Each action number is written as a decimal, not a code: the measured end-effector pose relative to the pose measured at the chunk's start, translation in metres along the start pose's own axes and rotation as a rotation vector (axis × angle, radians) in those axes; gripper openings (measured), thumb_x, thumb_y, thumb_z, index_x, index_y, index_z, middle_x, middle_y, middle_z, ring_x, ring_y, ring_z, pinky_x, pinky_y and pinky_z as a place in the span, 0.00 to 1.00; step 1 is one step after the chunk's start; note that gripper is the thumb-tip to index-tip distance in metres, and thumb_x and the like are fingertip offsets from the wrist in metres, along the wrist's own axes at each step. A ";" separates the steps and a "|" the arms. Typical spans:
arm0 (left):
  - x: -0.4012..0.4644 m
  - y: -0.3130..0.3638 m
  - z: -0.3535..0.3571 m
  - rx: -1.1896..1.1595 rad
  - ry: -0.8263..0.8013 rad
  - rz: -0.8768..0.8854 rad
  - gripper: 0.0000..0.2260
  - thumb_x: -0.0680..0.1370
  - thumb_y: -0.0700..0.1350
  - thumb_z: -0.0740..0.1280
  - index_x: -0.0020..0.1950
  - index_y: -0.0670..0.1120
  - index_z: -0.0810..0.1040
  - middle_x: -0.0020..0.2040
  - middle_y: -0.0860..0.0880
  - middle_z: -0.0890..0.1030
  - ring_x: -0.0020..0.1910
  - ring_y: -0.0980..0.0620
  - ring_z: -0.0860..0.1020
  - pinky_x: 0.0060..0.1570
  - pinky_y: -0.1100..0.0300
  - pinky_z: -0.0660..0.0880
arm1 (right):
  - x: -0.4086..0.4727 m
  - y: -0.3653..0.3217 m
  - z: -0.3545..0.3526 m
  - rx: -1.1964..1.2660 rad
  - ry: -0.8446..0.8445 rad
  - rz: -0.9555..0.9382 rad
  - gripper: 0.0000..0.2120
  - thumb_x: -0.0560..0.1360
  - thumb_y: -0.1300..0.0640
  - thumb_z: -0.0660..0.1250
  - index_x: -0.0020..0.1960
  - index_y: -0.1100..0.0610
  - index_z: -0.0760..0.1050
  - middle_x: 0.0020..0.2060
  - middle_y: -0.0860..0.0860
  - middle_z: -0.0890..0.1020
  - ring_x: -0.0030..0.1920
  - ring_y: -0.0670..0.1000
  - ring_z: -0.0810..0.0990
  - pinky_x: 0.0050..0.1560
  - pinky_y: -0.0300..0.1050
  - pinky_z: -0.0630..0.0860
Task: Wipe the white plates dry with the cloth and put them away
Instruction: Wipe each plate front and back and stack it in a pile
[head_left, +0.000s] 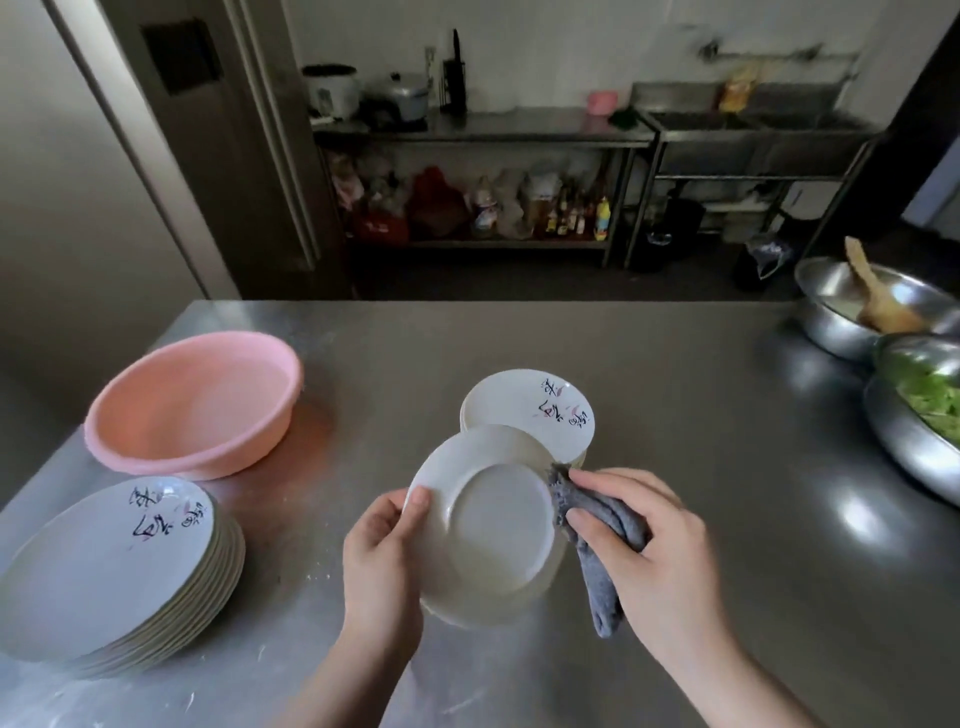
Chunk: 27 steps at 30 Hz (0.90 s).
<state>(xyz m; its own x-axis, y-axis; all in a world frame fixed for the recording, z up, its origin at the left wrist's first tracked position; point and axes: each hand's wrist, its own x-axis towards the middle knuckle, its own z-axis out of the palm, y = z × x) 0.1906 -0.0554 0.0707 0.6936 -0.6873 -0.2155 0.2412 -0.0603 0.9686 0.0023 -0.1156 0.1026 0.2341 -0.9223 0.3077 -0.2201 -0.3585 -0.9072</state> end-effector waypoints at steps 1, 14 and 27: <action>-0.001 0.009 0.002 -0.103 -0.007 -0.046 0.11 0.79 0.44 0.66 0.39 0.42 0.78 0.32 0.47 0.79 0.30 0.52 0.73 0.28 0.63 0.69 | 0.004 -0.006 0.001 -0.017 -0.005 -0.023 0.18 0.69 0.68 0.73 0.49 0.46 0.83 0.49 0.40 0.81 0.52 0.43 0.81 0.51 0.30 0.73; -0.017 0.079 0.030 -0.476 -0.228 -0.060 0.16 0.80 0.47 0.63 0.55 0.33 0.79 0.51 0.34 0.83 0.47 0.41 0.82 0.41 0.56 0.79 | 0.037 -0.058 0.037 -0.385 0.009 -0.645 0.13 0.69 0.63 0.72 0.53 0.54 0.83 0.48 0.45 0.80 0.47 0.49 0.76 0.50 0.39 0.74; -0.028 0.083 0.041 -0.140 -0.163 0.353 0.07 0.71 0.49 0.68 0.40 0.46 0.82 0.35 0.45 0.82 0.33 0.53 0.77 0.32 0.65 0.73 | 0.065 -0.085 0.028 -0.271 0.183 -0.475 0.11 0.71 0.64 0.74 0.52 0.56 0.84 0.48 0.47 0.81 0.51 0.49 0.78 0.55 0.35 0.72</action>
<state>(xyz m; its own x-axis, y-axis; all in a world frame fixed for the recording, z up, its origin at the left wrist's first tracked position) 0.1632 -0.0713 0.1626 0.6366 -0.7543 0.1603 0.1051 0.2908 0.9510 0.0625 -0.1413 0.1916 0.2041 -0.6524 0.7299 -0.3715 -0.7414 -0.5588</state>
